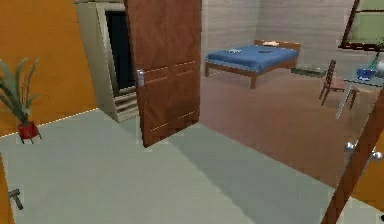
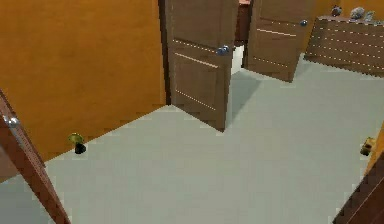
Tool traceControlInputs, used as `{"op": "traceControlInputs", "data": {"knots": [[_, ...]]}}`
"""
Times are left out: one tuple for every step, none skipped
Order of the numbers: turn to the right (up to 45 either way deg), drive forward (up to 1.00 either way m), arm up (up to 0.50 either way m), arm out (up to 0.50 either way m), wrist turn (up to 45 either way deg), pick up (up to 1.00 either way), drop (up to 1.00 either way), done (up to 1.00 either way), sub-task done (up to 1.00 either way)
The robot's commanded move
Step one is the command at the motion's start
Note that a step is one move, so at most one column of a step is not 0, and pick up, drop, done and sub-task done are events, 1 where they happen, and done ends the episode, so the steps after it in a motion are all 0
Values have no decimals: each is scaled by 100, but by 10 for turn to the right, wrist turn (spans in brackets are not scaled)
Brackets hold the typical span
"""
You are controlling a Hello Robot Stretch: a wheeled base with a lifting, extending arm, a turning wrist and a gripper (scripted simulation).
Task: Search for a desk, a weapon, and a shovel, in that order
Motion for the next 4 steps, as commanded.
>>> {"op": "traceControlInputs", "data": {"knots": [[120,0,0,0,0,0,0,0,0],[0,85,0,0,0,0,0,0,0],[30,0,0,0,0,0,0,0,0],[-450,0,0,0,0,0,0,0,0]]}}
